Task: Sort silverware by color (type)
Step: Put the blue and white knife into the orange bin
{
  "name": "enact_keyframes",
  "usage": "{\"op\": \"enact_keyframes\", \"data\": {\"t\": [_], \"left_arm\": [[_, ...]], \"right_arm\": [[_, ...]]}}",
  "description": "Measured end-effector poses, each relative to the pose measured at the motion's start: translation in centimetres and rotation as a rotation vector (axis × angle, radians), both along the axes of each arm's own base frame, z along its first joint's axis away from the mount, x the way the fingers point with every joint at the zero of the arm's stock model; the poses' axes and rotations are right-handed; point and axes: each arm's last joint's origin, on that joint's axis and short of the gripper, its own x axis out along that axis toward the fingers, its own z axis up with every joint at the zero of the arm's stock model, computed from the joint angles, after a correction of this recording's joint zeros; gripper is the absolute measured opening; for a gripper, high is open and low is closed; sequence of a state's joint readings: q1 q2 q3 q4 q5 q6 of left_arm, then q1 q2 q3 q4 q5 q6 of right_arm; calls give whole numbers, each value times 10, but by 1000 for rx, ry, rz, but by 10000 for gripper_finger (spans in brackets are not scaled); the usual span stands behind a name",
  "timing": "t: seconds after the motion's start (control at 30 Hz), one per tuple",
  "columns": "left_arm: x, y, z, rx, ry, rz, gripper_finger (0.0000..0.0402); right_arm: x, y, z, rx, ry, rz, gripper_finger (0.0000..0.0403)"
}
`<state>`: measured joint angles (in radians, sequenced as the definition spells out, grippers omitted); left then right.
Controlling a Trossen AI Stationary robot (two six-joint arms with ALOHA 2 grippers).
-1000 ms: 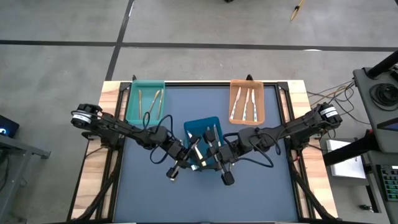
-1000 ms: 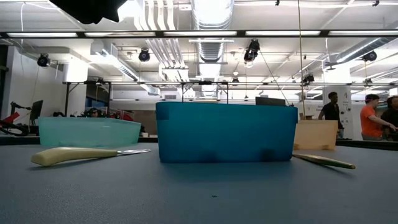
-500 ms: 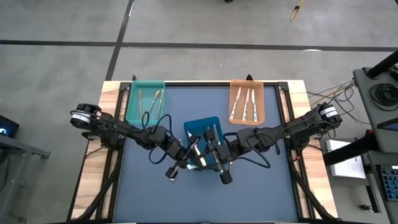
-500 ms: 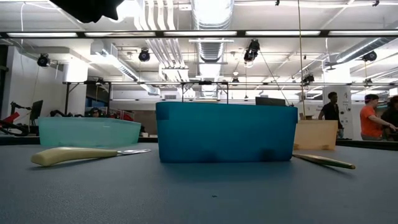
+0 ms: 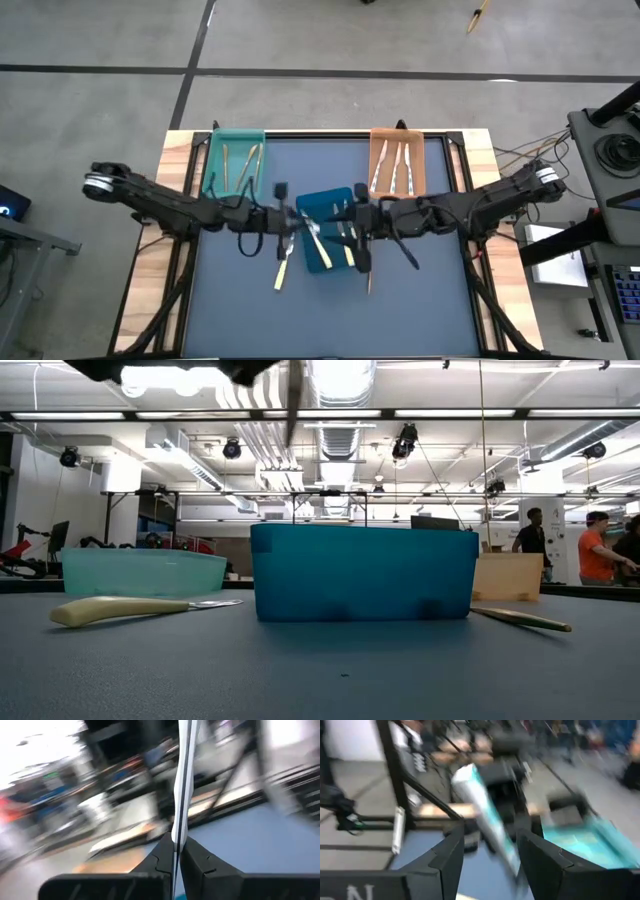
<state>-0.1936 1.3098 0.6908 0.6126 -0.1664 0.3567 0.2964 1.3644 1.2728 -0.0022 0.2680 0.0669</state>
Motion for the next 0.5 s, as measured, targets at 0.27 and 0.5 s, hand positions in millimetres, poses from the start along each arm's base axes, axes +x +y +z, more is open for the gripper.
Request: {"op": "enact_keyframes", "data": {"t": [0.27,0.5], "left_arm": [[-34,17,-12,106,69,349,0],[-33,16,-10,115,34,320,0]], "right_arm": [[-12,-7,14,82,198,-173,185],[5,0,15,118,360,-215,185]]}}
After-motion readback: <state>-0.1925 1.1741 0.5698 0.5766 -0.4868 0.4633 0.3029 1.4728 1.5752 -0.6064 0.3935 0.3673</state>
